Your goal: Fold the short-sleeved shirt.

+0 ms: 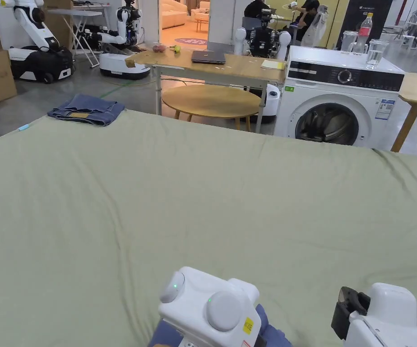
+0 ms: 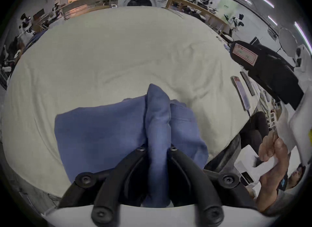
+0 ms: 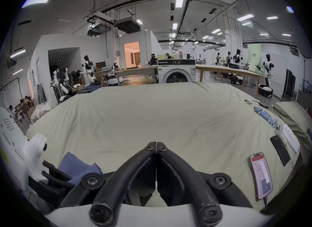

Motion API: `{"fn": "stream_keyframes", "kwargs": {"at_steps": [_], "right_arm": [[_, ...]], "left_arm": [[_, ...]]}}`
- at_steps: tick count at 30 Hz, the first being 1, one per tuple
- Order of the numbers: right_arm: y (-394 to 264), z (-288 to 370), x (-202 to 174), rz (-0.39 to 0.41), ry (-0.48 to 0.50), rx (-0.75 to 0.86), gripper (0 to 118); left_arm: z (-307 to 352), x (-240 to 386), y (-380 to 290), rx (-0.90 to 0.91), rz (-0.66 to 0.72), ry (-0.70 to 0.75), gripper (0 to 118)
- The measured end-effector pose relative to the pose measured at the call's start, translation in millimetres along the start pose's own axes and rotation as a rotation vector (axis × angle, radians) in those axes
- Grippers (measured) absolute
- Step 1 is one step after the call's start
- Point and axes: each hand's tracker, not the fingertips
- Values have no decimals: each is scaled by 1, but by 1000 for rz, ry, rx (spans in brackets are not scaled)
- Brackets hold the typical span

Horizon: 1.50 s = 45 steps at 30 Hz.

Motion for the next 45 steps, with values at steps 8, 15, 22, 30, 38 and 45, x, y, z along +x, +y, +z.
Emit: {"fn": "stream_keyframes", "kwargs": {"at_steps": [8, 15, 22, 30, 38, 45], "right_arm": [[-1, 1, 5, -8, -11, -8, 0], [-4, 3, 8, -11, -18, -15, 0], [-4, 5, 10, -21, -24, -17, 0], [-3, 5, 12, -21, -30, -17, 0], [0, 1, 3, -4, -22, 4, 0], [19, -5, -9, 23, -52, 115, 0]], "left_arm": [[11, -17, -4, 15, 94, -187, 29], [45, -48, 1, 136, 208, -447, 44], [-29, -62, -4, 43, 308, -511, 10], [-87, -59, -8, 37, 424, -570, 0], [-52, -49, -1, 86, 306, -473, 0], [43, -62, 5, 503, 61, -129, 0]]}}
